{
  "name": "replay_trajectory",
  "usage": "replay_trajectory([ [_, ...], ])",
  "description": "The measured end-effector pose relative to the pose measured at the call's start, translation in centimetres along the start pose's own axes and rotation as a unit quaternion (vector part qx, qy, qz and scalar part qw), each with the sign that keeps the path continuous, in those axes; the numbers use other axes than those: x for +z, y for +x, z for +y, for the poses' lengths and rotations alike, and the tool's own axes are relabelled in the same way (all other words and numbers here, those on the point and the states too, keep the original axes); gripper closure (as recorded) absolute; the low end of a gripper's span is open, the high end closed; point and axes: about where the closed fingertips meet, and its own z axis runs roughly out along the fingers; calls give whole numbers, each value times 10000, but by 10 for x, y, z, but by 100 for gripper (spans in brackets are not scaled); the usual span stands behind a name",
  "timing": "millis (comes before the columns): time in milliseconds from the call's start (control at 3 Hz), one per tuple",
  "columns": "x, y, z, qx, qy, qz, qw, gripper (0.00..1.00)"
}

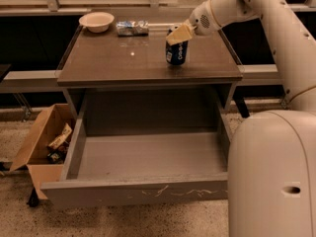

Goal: Pick pepsi can from top drawer and place on counter

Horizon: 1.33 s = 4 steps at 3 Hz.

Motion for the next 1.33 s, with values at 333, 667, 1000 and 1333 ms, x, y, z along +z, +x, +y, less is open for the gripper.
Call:
replay_trajectory([
  [333, 0, -1, -2, -9, 15, -14, 10000, 54],
  [667, 0, -1, -2, -9, 15, -14, 10000, 31],
  [1000, 0, -1, -2, -9, 15, -14, 10000, 8],
  [1333, 0, -1, -2, -9, 14, -14, 10000, 0],
])
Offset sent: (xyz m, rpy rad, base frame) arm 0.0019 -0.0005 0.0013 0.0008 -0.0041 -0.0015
